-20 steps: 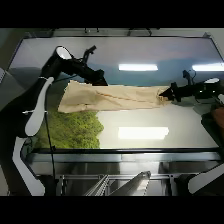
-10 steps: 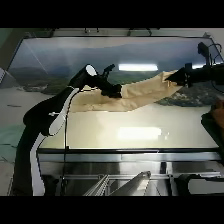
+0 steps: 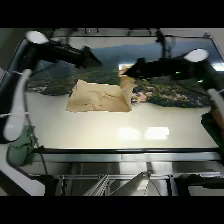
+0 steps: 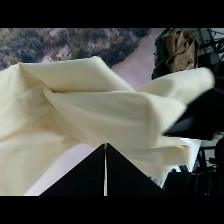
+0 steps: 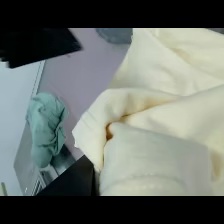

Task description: Fold the shirts.

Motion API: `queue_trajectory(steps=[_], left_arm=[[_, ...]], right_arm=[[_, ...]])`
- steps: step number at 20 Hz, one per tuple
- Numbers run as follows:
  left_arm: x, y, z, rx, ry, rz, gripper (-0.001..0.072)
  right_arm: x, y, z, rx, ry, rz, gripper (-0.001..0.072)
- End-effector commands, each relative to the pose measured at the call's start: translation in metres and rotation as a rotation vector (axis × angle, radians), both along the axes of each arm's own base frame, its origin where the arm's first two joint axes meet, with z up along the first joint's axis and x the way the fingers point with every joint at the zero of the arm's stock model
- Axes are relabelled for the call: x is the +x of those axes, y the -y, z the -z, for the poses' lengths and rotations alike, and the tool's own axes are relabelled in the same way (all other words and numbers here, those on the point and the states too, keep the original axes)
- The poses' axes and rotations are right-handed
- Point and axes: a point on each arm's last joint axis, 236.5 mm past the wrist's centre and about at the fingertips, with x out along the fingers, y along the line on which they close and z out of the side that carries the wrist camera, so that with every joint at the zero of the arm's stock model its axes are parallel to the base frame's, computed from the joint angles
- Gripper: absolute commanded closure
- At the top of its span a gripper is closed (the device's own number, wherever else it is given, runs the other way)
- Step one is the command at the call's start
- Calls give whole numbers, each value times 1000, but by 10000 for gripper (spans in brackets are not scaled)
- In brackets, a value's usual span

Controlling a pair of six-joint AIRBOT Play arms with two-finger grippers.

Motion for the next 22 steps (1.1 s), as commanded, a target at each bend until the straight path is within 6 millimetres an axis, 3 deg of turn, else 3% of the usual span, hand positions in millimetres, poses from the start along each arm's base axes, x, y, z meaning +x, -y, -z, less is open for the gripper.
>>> queue_trajectory(steps=[1,3,5,7,9,10,11,12,13,14,18,22], left_arm=[[-29,-89,-49,-31,70,-77,699],[-33,-126,-40,-30,58,-167,699],[-39,-148,-23,-31,36,-232,698],[-40,-165,-7,-37,14,-299,698],[-39,-176,6,-46,-17,-345,697],[-40,-176,12,-47,-27,-349,697],[-42,-175,17,-46,-31,-344,697],[-43,-174,21,-46,-36,-342,698],[-44,-171,21,-46,-39,-334,697],[-44,-168,20,-44,-28,-326,698],[-43,-162,15,-34,-4,-303,698],[-64,-155,36,-43,-60,-244,700]], right_arm=[[10,-114,26,-12,131,39,698],[2,-182,55,-15,153,-42,698],[-6,-229,88,6,108,-90,698],[-8,-246,112,31,38,-86,698],[-9,-246,119,59,-17,-85,692],[-11,-243,119,60,-32,-108,542],[-15,-239,116,69,-54,-138,193],[-19,-234,111,87,-84,-167,107],[-22,-226,106,101,-108,-200,381],[-23,-214,101,106,-122,-239,567],[-12,-147,72,124,-178,-324,562],[-16,-70,41,119,-275,-402,562]])
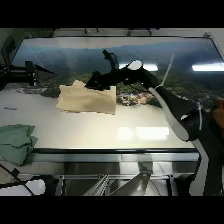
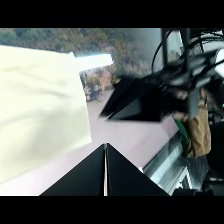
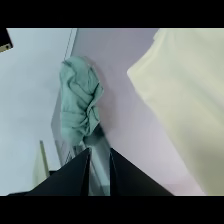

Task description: Fold the shirts.

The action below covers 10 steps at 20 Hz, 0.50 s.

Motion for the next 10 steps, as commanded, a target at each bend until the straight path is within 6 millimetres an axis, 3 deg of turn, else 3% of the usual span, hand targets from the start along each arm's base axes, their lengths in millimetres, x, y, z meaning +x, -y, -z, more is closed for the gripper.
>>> queue_trajectory(steps=[1,4,6,9,10], left_arm=[[-19,6,20,-14,-44,40,700],[-41,10,47,-17,-83,9,702],[-59,15,62,-17,-110,-7,702],[-87,31,82,-23,-156,7,701],[-95,36,89,-21,-162,17,700]], right_arm=[[-19,66,-28,-16,-87,-112,561],[-28,108,-37,-103,-84,-90,560],[-45,140,-29,-205,-94,-58,559],[-89,196,5,-412,-122,57,552],[-94,208,15,-453,-99,135,553]])
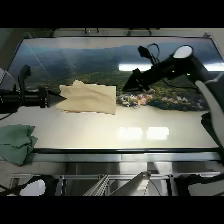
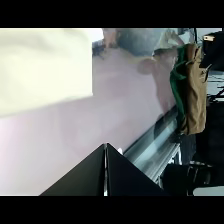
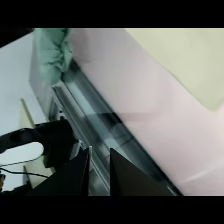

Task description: Fold the shirts.

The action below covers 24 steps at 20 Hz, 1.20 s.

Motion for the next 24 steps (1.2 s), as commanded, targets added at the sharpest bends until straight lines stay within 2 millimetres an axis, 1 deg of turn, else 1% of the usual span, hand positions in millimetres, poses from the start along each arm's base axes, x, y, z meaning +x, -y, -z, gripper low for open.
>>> queue_trajectory(steps=[1,2,3,4,5,6,7,8,9,10,11,13,15,18,20,22,23,24], left_arm=[[-28,14,27,12,-26,9,700],[-28,15,35,25,-28,-1,699],[-26,12,43,38,-35,-24,699],[-24,12,48,38,-47,-33,698],[-24,11,51,30,-62,-30,698],[-24,11,52,18,-76,-22,698],[-23,11,52,4,-86,-9,699],[-21,10,50,-4,-87,4,699],[-16,10,47,-7,-78,15,699],[-8,7,43,-2,-60,16,699],[1,4,38,6,-37,17,699],[19,-1,28,14,2,21,698],[31,-3,20,8,25,48,697],[33,-2,13,-24,22,110,698],[34,-2,16,-36,8,125,698],[33,-2,23,-45,-11,128,698],[32,-1,25,-51,-22,132,698],[31,-1,28,-61,-35,139,698]], right_arm=[[-29,62,45,-230,89,220,553],[-24,73,56,-256,144,320,552],[-9,86,66,-277,209,439,553],[1,97,74,-293,249,525,553],[10,104,80,-302,268,577,553],[14,106,85,-308,265,590,552],[13,101,90,-314,276,549,550],[13,92,93,-323,317,482,452],[17,79,96,-321,328,454,325],[22,66,98,-315,331,431,284],[30,51,101,-296,319,417,284],[51,19,111,-241,275,407,238],[65,-8,128,-203,216,385,238],[74,-41,151,-125,99,384,238],[75,-61,164,-75,28,389,239],[69,-80,177,-53,-16,362,239],[68,-88,179,-35,-40,362,296],[68,-98,177,-6,-60,366,297]])
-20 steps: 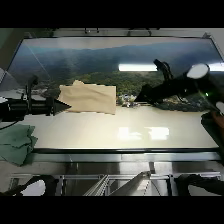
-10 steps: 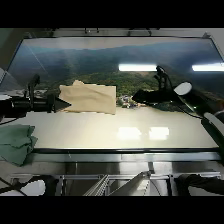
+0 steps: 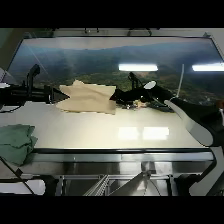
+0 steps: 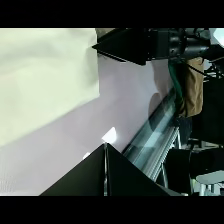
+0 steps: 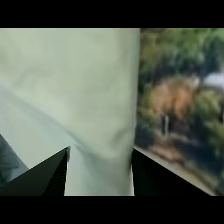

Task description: Fold the shirts.

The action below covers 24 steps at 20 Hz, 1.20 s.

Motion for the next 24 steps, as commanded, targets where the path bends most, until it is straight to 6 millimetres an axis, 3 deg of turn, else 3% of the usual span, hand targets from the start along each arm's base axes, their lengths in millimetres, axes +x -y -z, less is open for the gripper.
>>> queue_trajectory(steps=[1,2,3,6,7,9,12,14,15,17,19,20,22,24], left_arm=[[-4,2,8,-30,-41,32,698],[-8,3,10,-43,-56,46,698],[-12,4,10,-59,-73,64,698],[-17,6,8,-77,-84,86,699],[-17,6,7,-76,-80,86,698],[-20,10,4,-83,-79,100,698],[-31,19,-2,-106,-94,155,698],[-36,27,-3,-111,-99,187,698],[-38,32,-3,-111,-100,201,699],[-42,41,-3,-110,-101,228,698],[-47,51,-4,-112,-105,263,698],[-49,55,-4,-112,-106,275,698],[-52,62,-4,-110,-107,295,698],[-55,67,-4,-110,-108,313,699]], right_arm=[[-2,-36,5,103,-67,1,299],[-3,-43,1,117,-65,-10,394],[-4,-48,-8,140,-50,-34,700],[-12,-55,-68,245,51,-163,699],[-13,-48,-92,259,85,-185,699],[-4,-11,-150,249,198,-190,699],[31,97,-252,159,400,9,699],[50,186,-324,118,539,237,698],[52,234,-354,106,578,360,698],[43,320,-397,53,636,542,698],[19,399,-412,-63,635,690,698],[2,434,-409,-128,598,762,698],[-43,501,-386,-256,460,899,698],[-105,558,-342,-415,234,1008,699]])
